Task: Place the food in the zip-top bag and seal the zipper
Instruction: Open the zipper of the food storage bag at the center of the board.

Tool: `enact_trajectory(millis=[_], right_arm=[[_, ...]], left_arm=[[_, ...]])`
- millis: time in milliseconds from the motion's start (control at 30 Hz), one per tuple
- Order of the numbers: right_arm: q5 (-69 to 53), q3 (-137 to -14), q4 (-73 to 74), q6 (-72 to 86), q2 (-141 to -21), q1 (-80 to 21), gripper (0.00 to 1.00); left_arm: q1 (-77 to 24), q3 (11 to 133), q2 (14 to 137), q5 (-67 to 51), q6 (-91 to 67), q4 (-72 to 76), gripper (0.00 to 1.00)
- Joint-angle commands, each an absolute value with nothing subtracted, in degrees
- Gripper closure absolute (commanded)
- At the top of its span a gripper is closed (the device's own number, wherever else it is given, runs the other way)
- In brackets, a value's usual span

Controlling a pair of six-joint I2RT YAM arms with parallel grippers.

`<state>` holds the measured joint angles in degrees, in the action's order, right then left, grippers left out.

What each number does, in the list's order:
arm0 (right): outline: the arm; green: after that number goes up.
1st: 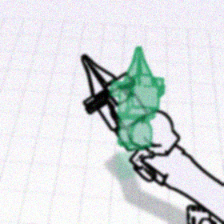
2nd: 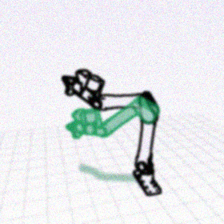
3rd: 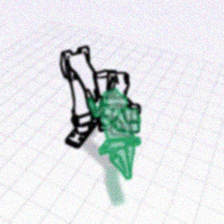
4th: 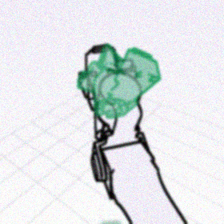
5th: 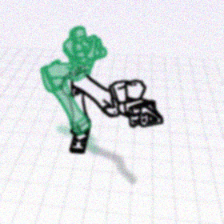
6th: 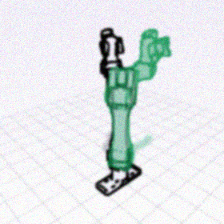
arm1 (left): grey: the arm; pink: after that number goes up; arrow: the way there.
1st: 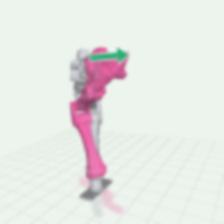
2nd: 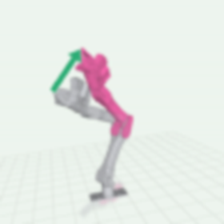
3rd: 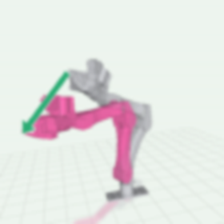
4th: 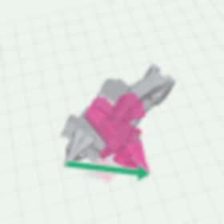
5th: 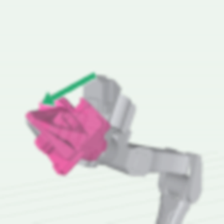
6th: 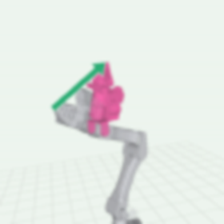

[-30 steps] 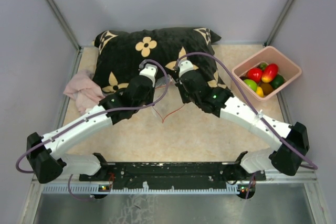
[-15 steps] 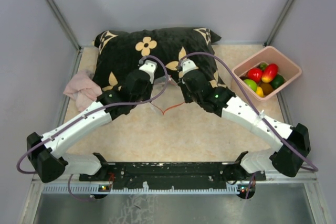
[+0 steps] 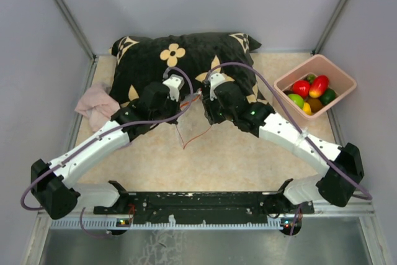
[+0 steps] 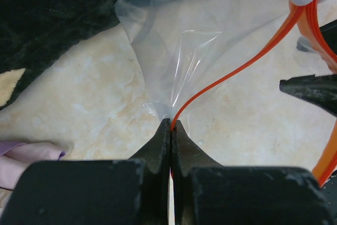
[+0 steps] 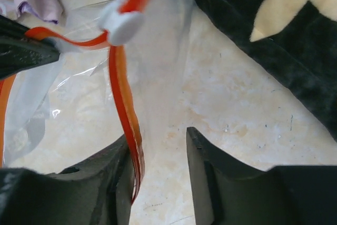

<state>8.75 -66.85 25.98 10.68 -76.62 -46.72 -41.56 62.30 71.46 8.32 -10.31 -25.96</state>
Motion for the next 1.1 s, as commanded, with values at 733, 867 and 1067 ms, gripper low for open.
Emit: enact_trajectory(millis=[733,867,1067], right_arm=[[0.0,-78.0,33.3,8.8,-67.9,-31.9,0.30],[5.8,-78.0,35.1,8.1,-68.7,-26.9,0.27],[3.8,-76.9,33.8,9.0,-70.3,-17.6,0.26]], left_arm=[[-36.6,75.2,72.9,17.4,-16.5,-40.5,1.00],[-36.9,76.8,72.4,20.9,-17.3,-43.9,1.00],[-37.9,80.4,74.8,21.4,-18.2,-50.2,1.00]])
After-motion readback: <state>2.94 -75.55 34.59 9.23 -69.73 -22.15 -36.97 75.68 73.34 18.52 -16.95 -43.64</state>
